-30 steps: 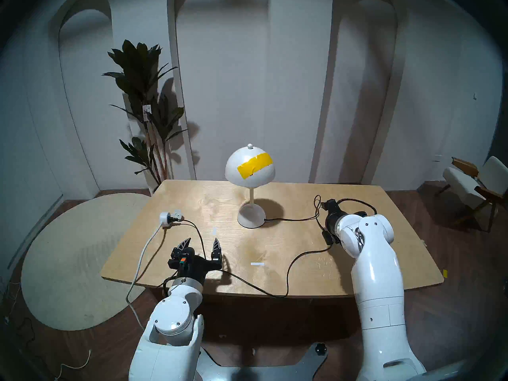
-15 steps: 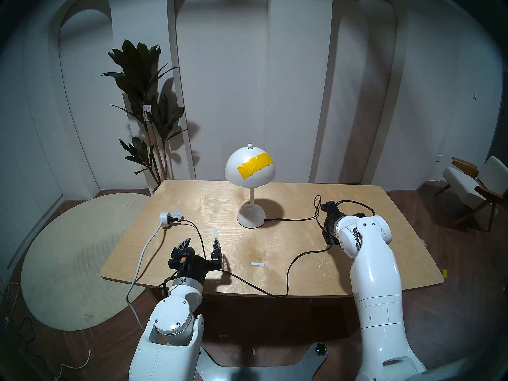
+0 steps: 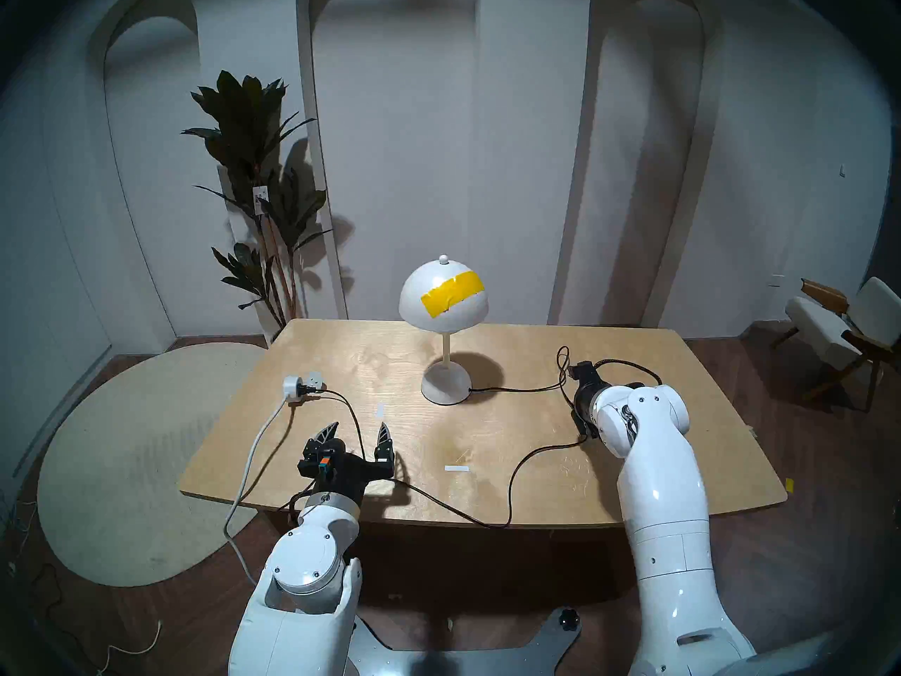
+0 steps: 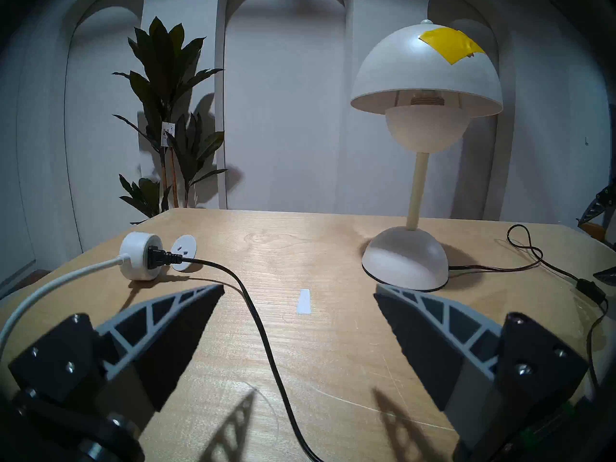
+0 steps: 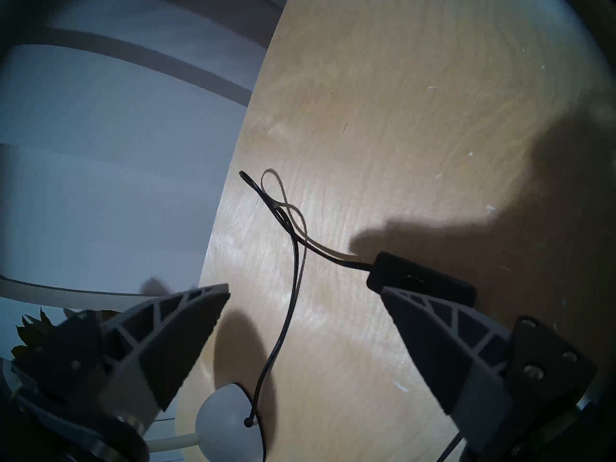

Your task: Turn on the table lamp by pressing the switch

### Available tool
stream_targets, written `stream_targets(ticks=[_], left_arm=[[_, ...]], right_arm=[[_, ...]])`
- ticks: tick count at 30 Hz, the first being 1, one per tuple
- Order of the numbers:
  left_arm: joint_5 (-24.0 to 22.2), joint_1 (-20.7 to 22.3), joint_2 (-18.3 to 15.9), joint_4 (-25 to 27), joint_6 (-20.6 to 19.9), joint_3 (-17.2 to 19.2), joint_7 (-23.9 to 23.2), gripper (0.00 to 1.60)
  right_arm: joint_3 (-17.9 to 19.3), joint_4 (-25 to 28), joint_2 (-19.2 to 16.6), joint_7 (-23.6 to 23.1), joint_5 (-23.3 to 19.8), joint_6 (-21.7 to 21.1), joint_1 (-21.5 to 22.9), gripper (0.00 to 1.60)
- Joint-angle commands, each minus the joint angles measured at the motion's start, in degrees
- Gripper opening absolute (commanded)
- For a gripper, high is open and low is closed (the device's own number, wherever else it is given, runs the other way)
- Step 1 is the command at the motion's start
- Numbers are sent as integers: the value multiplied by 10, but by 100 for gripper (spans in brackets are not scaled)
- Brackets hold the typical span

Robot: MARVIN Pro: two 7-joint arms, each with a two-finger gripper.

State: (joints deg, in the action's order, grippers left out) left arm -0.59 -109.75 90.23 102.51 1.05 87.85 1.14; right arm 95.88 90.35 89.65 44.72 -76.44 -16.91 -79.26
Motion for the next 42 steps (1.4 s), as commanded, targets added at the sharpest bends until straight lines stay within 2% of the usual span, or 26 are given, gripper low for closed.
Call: stream_targets(ticks=[1, 15, 25, 29, 33, 36, 37, 39, 42], left_arm=[[0, 3, 0, 12, 2, 0, 0, 160], [0, 3, 0, 12, 2, 0, 0, 160], [0, 3, 0, 12, 2, 0, 0, 160], [0, 3, 0, 11, 2, 0, 0, 160], [0, 4, 0, 10, 3, 0, 0, 160], [0, 4, 0, 10, 3, 0, 0, 160], [0, 4, 0, 10, 3, 0, 0, 160], [0, 4, 0, 10, 3, 0, 0, 160], [0, 4, 0, 10, 3, 0, 0, 160]], right_arm=[[-3, -9, 1, -9, 3, 6, 17, 160], [4, -50, -3, -14, 2, 17, 36, 160], [-3, -38, -1, -12, 6, 12, 41, 160], [-22, -48, -7, -24, 18, 5, 57, 160], [-46, -21, -11, -27, 33, -3, 66, 160], [-65, 5, -26, -27, 54, -13, 67, 160], [-77, 19, -43, -26, 73, -21, 67, 160], [-80, 27, -49, -27, 80, -24, 65, 160], [-94, 46, -86, -32, 118, -35, 60, 160]])
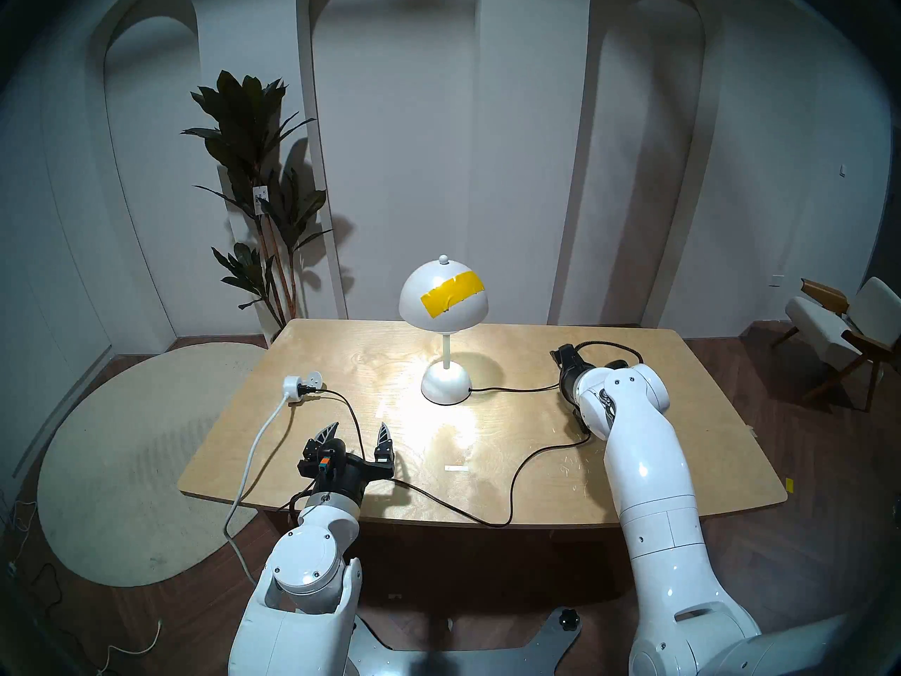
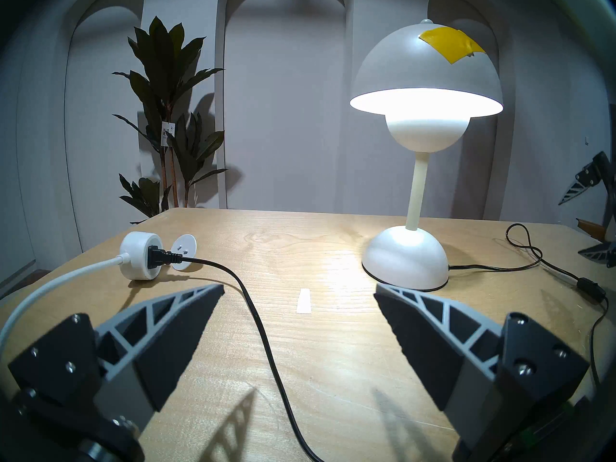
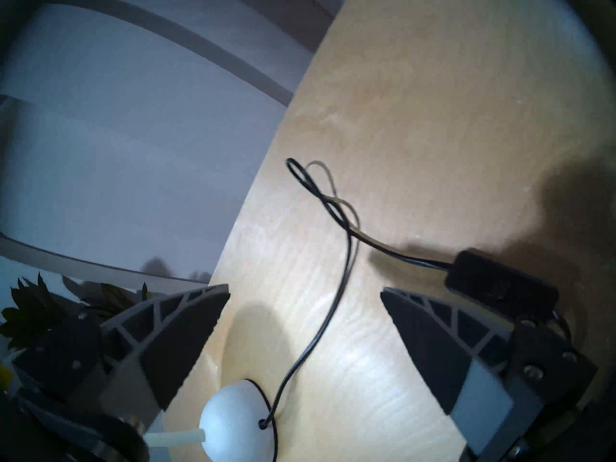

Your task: Turn on the table lamp by pressing the switch

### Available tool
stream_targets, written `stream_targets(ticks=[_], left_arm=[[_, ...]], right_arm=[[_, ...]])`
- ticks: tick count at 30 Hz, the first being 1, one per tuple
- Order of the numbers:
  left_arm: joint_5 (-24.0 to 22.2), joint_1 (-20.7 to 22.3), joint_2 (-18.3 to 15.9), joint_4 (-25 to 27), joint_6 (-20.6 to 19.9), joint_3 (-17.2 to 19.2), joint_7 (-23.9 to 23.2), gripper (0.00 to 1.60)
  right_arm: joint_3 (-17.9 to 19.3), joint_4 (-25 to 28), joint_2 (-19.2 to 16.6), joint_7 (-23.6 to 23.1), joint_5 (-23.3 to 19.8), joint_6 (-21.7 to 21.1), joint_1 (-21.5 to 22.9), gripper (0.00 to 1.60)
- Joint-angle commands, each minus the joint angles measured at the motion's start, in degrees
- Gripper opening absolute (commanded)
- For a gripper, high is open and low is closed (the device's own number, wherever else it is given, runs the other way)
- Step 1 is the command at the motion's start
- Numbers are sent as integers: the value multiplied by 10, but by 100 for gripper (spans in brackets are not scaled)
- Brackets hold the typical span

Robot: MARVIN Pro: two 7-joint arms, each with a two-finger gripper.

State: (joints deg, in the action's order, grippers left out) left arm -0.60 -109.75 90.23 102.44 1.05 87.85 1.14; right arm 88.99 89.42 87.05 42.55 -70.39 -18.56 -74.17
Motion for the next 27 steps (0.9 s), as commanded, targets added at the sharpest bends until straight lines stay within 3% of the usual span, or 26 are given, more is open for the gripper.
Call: stream_targets(ticks=[1, 7, 10, 13, 17, 25, 26, 27], left_arm=[[0, 4, 0, 10, 3, 0, 0, 160], [0, 5, 0, 9, 3, 0, 0, 160], [0, 5, 0, 9, 3, 0, 0, 160], [0, 5, 0, 9, 3, 0, 0, 160], [0, 5, 0, 8, 3, 0, 0, 160], [0, 5, 0, 8, 3, 0, 0, 160], [0, 5, 0, 8, 3, 0, 0, 160], [0, 5, 0, 9, 3, 0, 0, 160]], right_arm=[[-22, 61, -62, -10, 74, -25, 7, 160], [0, 80, -109, -24, 173, -77, -9, 160], [10, 85, -118, -31, 199, -91, -15, 160], [25, 98, -145, -58, 251, -123, -28, 160], [34, 102, -163, -80, 285, -145, -36, 160], [51, 120, -229, -175, 345, -174, -53, 160], [58, 122, -215, -165, 360, -173, -49, 160], [55, 124, -236, -190, 363, -172, -54, 160]])
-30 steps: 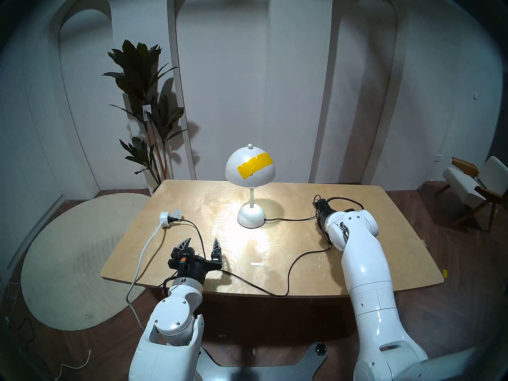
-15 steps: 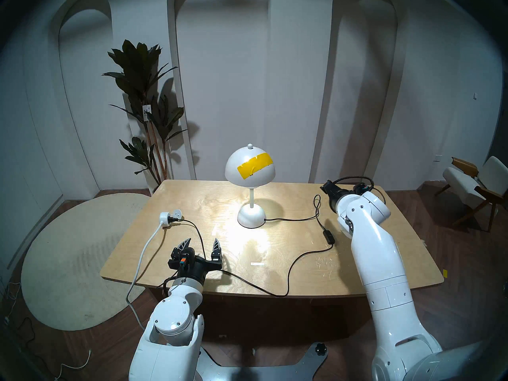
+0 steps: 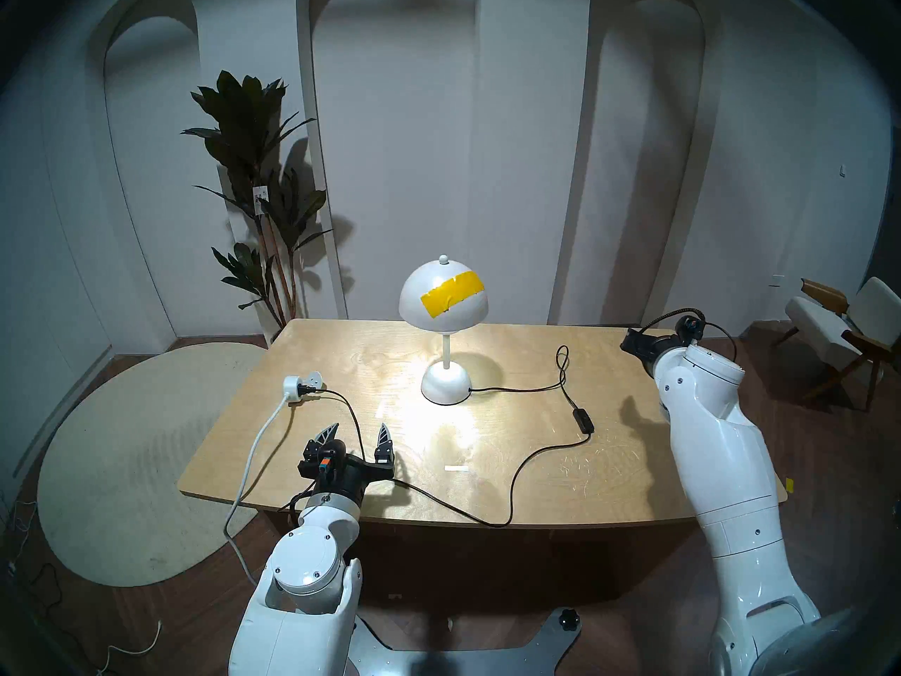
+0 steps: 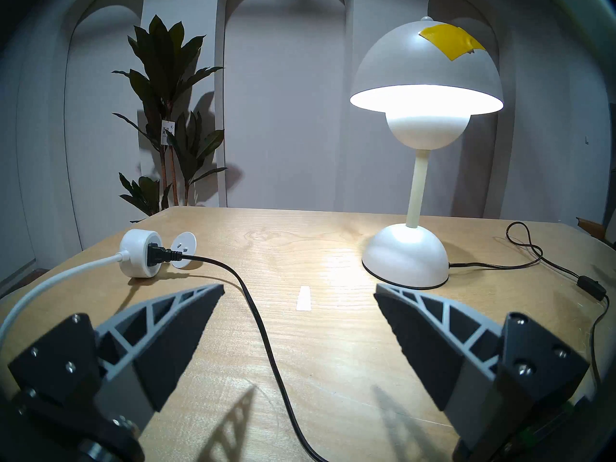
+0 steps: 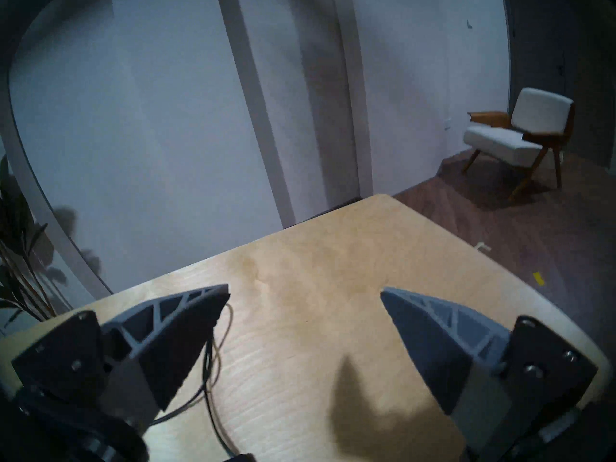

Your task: Turn on the table lamp by pressing the switch

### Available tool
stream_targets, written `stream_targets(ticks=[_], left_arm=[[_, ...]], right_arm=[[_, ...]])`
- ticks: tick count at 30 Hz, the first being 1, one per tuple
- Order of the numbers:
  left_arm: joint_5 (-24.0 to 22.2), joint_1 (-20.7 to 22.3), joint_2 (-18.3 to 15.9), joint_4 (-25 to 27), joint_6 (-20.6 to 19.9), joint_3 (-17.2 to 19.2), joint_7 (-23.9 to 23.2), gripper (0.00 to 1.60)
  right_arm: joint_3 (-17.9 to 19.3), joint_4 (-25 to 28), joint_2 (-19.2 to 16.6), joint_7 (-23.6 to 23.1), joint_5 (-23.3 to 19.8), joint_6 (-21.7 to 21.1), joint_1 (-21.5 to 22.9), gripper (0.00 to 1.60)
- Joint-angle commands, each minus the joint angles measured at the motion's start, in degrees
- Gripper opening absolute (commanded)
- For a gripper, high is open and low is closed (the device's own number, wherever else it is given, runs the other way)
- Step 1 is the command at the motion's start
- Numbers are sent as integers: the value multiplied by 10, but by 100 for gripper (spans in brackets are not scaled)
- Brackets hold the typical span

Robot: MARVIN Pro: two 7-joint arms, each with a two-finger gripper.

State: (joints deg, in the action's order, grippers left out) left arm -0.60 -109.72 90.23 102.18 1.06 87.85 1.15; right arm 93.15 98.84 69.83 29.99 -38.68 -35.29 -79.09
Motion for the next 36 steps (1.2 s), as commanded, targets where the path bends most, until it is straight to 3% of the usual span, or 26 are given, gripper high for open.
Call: stream_targets(ticks=[1, 13, 14, 18, 19, 24, 30, 36], left_arm=[[0, 5, 0, 11, 3, 0, 0, 160], [0, 4, 0, 12, 3, 0, 0, 160], [0, 4, 0, 12, 3, 0, 0, 160], [0, 4, 0, 13, 3, 0, 0, 160], [0, 4, 0, 13, 3, 0, 0, 160], [0, 4, 0, 13, 3, 0, 0, 160], [0, 3, 0, 14, 3, 0, 0, 160], [0, 3, 0, 14, 3, 0, 0, 160]], right_arm=[[18, 31, -61, -64, 50, -6, -2, 160], [18, 22, -134, -185, 113, 26, -34, 160], [19, 14, -151, -212, 121, 39, -37, 160], [19, 0, -178, -254, 129, 60, -38, 160], [22, -2, -167, -246, 136, 63, -35, 160], [12, -24, -212, -314, 140, 107, -39, 160], [8, -46, -224, -367, 147, 149, -35, 160], [13, -54, -222, -390, 150, 173, -30, 160]])
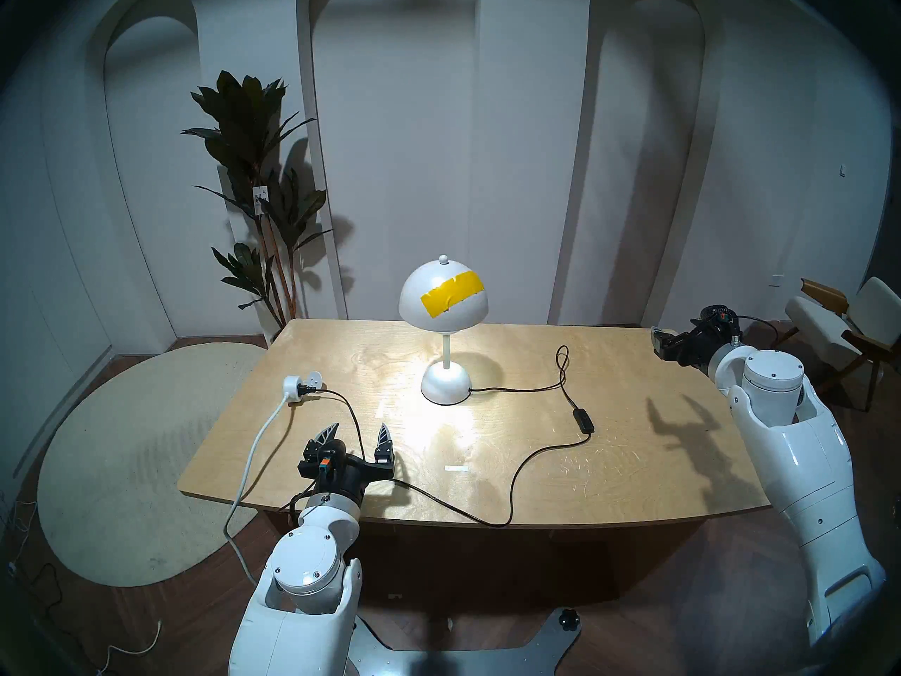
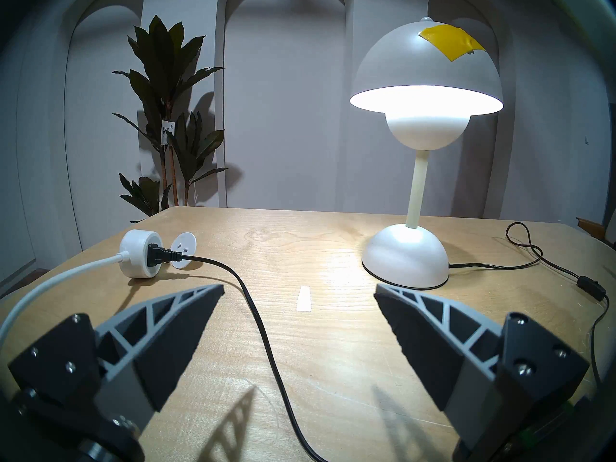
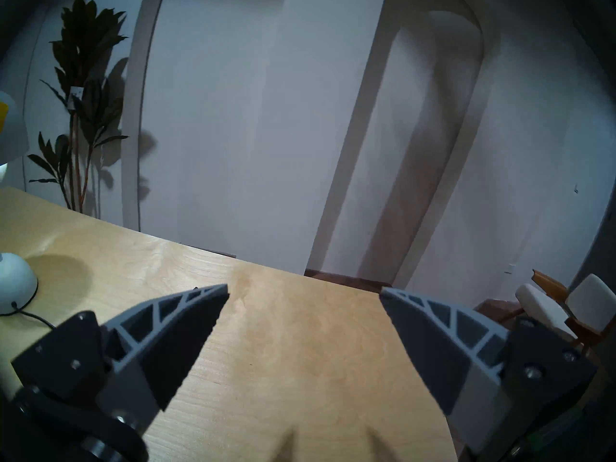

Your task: Turn on the table lamp by pressing the switch

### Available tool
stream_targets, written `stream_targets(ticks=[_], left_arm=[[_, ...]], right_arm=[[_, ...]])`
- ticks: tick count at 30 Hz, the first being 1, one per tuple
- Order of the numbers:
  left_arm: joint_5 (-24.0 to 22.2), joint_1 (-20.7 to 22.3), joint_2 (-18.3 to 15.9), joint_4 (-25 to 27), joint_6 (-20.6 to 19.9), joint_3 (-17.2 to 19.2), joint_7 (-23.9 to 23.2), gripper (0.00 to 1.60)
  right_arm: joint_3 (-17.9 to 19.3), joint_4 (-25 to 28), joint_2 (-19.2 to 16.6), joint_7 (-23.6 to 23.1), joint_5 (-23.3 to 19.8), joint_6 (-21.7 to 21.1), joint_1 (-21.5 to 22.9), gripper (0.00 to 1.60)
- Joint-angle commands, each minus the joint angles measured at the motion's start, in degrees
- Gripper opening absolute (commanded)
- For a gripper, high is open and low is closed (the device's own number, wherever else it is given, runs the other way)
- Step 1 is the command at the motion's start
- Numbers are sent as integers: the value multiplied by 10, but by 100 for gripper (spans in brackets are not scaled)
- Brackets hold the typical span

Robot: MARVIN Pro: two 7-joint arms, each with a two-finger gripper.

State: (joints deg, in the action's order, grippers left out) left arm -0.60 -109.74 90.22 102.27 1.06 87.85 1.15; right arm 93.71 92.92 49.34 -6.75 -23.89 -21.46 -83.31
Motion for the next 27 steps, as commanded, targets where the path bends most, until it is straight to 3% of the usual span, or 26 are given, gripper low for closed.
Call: stream_targets(ticks=[1, 8, 12, 27], left_arm=[[0, 3, 0, 14, 3, 0, 0, 160], [0, 3, 0, 14, 2, 0, 0, 160], [0, 3, 0, 14, 2, 0, 0, 160], [0, 3, 0, 14, 2, 0, 0, 160]], right_arm=[[9, 6, -17, -23, 2, 35, 11, 160], [21, 13, -4, -13, 3, 42, 2, 160], [30, 18, 1, 0, 16, 72, -10, 160], [38, 22, 10, 1, 15, 80, -16, 160]])
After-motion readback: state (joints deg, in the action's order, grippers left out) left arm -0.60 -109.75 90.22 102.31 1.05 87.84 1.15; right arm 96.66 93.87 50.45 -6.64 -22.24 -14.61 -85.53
